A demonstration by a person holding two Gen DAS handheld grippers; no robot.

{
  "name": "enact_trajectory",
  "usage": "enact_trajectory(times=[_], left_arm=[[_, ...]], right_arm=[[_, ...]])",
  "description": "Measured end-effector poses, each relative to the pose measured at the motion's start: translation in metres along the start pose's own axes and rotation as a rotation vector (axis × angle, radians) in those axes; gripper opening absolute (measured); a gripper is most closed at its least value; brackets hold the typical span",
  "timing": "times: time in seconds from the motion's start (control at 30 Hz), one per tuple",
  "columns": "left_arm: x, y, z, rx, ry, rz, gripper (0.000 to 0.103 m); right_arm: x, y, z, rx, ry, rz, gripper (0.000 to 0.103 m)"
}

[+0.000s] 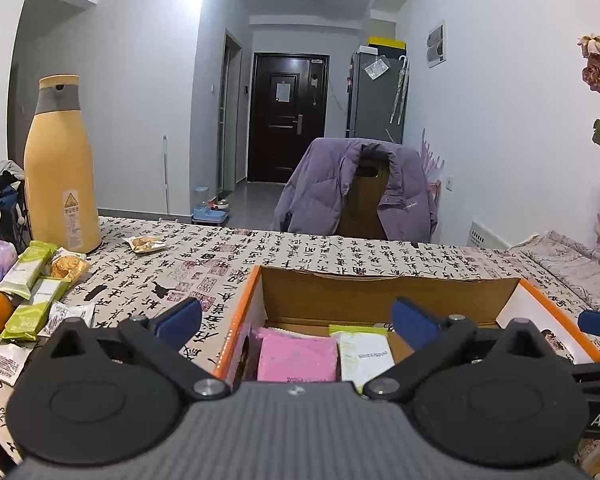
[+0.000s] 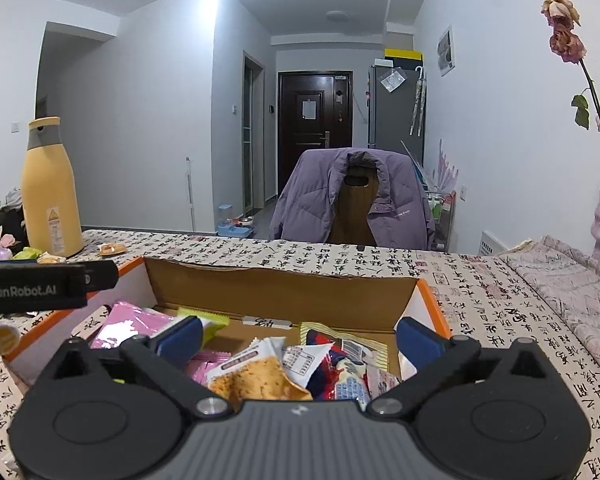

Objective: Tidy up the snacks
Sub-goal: 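Carry both packets into the cardboard box and open both grippers, then withdraw both grippers from the box toward the remaining snacks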

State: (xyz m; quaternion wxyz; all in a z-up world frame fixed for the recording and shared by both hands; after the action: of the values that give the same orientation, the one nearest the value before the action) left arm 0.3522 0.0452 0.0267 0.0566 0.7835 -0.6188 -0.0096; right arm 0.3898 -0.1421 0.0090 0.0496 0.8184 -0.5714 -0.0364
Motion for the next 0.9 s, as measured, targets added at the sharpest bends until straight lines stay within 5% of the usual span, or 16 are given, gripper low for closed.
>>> enact_trajectory(times=[0.53,0.9], left_arm=[[0.002,0.015,-0.019,0.007,0.017,0.012,0.103],[-0.002,0.066,-0.029,0.029,-0.007,0.022,0.103]], right_arm=[[-0.001,0.015,-0.021,0.018,0.017,0.007,0.103],[-0.006,0.063,-0.026,0.015,0.015,0.005,0.103]])
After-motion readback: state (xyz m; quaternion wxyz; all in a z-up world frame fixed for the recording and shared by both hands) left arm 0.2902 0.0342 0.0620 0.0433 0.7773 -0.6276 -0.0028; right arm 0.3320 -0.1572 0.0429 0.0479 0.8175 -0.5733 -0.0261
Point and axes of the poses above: each gripper's, at about its wrist camera, not at the fingertips, and y roughly against the way its jaws point, x to its right, z to its underside, the point moved 5 cm from there along -y, roughly the way its jaws point, and after that the axes turned 15 degrees about x, right-handed, at the moved point
